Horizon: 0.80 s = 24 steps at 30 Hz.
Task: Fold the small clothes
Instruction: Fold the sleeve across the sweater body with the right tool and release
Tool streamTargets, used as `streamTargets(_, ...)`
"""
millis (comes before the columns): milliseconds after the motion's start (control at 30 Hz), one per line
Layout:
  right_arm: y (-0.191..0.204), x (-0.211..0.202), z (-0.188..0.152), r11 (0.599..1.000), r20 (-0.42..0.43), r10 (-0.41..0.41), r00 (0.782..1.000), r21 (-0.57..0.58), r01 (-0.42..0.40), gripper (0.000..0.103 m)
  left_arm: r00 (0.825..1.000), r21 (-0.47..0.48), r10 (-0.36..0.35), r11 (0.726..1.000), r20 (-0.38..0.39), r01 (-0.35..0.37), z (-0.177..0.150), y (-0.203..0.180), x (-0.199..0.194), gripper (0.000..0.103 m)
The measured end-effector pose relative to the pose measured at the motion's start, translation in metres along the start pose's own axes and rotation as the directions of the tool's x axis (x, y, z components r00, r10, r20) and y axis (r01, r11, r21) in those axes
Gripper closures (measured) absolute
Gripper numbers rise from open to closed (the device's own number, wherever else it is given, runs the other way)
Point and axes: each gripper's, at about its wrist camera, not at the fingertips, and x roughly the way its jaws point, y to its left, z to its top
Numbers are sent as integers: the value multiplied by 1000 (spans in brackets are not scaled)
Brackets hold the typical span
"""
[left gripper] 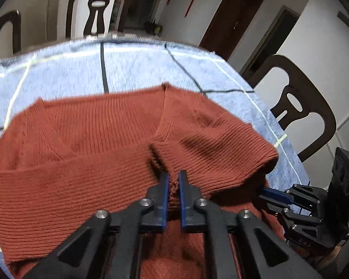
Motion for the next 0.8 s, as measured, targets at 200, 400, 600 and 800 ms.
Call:
streamTargets(200,2,0,0,1000,-4,-7,1000,-15,7,88,991,40,38,998,130,-44,1,3,-34,94)
streamTargets(400,4,-13,12,1000,30,7,1000,-16,-6,88,992,31,103,994,73,-105,-5,23,-22,93)
streamTargets(600,-4,-12,25,1000,64,-15,998,8,14,88,991,19,103,994,86,-105,-8,26,-36,93)
streamTargets(800,-9,7,19,1000,-24,-13,1000,1,13,89,990,29,83,996,111,-87,-3,19,-41,92)
